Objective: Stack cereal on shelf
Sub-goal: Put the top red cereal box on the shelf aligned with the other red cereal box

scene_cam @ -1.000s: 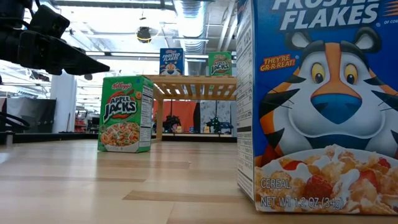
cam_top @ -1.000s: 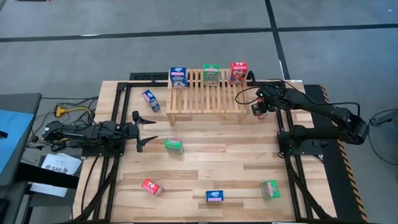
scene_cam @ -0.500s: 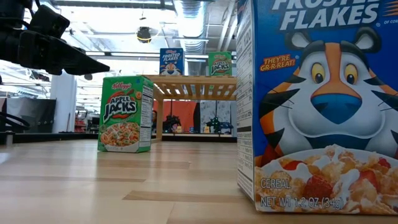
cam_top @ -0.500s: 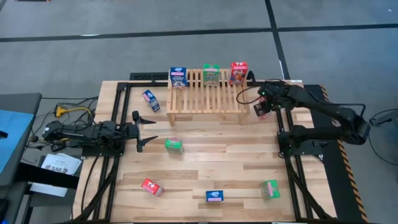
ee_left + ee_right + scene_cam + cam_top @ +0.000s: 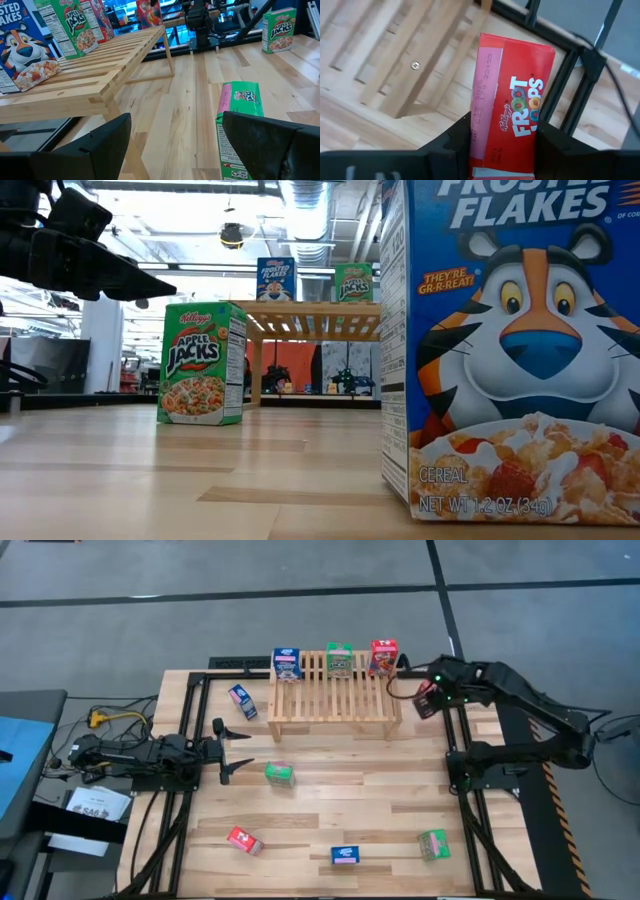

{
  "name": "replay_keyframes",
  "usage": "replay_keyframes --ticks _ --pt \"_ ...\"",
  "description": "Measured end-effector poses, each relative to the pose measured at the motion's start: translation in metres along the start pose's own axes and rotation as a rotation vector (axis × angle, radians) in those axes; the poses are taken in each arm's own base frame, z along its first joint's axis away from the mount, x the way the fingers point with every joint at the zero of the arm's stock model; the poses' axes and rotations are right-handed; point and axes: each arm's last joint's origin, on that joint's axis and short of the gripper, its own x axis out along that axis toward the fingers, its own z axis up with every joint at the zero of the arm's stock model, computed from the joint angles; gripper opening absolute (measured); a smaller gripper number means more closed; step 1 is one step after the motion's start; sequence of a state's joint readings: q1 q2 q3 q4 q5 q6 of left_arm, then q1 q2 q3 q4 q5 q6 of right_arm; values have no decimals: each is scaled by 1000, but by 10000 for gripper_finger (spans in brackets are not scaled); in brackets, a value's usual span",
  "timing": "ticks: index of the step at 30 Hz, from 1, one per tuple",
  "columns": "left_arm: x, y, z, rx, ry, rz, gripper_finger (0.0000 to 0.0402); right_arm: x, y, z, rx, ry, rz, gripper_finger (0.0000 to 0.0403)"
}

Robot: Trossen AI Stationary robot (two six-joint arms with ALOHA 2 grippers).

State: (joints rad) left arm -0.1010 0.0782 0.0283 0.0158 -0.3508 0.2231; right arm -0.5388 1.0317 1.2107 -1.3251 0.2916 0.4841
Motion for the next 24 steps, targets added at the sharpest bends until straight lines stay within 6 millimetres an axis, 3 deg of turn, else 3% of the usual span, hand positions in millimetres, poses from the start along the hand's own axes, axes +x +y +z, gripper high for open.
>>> replay_keyframes --ticks 13,19,24 --pt "0 0 0 0 0 0 305 -54 -4 27 -372 -202 53 172" --pt "0 0 0 0 0 0 305 -61 1 41 -610 -273 49 172" --pt "0 0 0 0 0 0 305 -56 13 53 -765 -253 133 172"
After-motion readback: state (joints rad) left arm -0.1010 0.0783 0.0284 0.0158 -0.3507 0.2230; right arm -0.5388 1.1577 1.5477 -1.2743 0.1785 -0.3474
